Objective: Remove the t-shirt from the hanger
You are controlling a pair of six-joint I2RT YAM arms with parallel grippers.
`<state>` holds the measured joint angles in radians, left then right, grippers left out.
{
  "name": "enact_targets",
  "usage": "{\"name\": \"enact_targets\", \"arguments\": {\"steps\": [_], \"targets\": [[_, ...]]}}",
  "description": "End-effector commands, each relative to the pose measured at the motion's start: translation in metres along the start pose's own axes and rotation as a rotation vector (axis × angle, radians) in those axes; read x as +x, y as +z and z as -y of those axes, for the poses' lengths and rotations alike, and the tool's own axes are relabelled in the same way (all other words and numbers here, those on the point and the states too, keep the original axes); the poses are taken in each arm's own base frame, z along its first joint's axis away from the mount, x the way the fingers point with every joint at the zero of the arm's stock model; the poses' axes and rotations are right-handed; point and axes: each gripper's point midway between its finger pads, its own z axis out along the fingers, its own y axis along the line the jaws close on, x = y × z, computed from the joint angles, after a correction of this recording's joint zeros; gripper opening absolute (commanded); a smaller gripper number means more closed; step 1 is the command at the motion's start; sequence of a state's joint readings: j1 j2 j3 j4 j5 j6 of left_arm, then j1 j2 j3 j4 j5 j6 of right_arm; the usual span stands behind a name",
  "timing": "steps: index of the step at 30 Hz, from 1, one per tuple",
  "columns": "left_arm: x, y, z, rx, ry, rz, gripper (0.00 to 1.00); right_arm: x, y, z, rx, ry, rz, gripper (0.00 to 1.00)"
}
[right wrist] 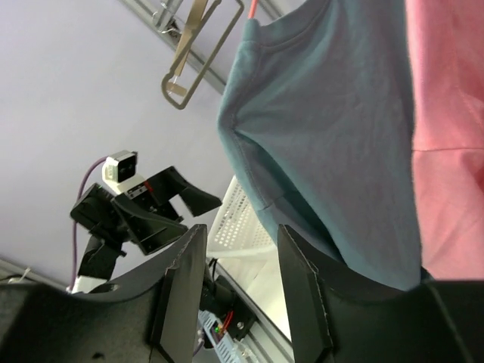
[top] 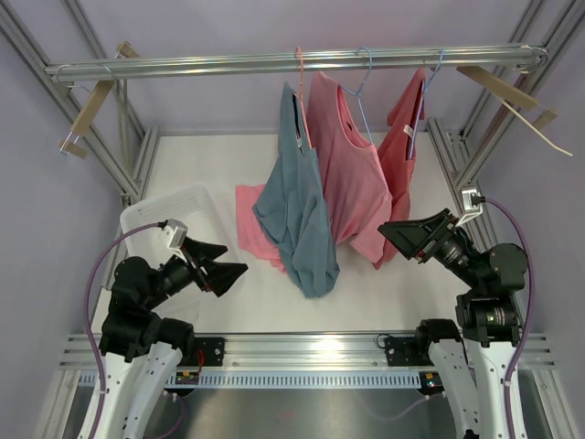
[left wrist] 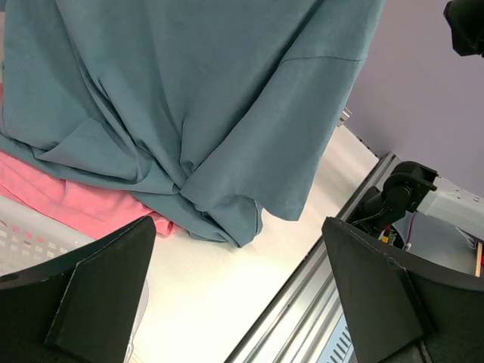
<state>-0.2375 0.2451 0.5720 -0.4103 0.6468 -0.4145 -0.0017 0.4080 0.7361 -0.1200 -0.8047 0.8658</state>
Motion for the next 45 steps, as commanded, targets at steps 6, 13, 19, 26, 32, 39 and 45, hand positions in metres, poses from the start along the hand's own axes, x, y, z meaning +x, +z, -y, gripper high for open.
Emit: {"name": "enact_targets", "arguments": {"steps": [6,13,19,26,32,39,45], "targets": [[-0.013,-0.002,0.012,0.043,0.034,0.023,0.99,-0.019,0.02,-0.036,-0.102,-0.053,-0.017,0.46],[-0.013,-0.003,0.011,0.036,0.029,0.031,0.99,-0.035,0.058,-0.057,-0.072,-0.152,-0.037,0.44],[-0.012,-0.003,0.016,0.061,0.033,0.021,0.99,-0.075,0.101,-0.063,0.04,-0.293,-0.018,0.43],[-0.012,-0.004,0.015,0.052,0.037,0.033,0.99,-0.09,0.174,-0.028,0.301,-0.462,-0.098,0.53],[-0.013,-0.005,0.014,0.048,0.039,0.038,0.99,-0.082,0.223,-0.004,0.43,-0.607,-0.169,0.55],[-0.013,-0.005,0.016,0.056,0.041,0.037,0.99,-0.084,0.255,0.007,0.507,-0.717,-0.151,0.51],[-0.013,-0.005,0.016,0.058,0.043,0.035,0.99,-0.085,0.264,0.02,0.556,-0.749,-0.148,0.44]]}}
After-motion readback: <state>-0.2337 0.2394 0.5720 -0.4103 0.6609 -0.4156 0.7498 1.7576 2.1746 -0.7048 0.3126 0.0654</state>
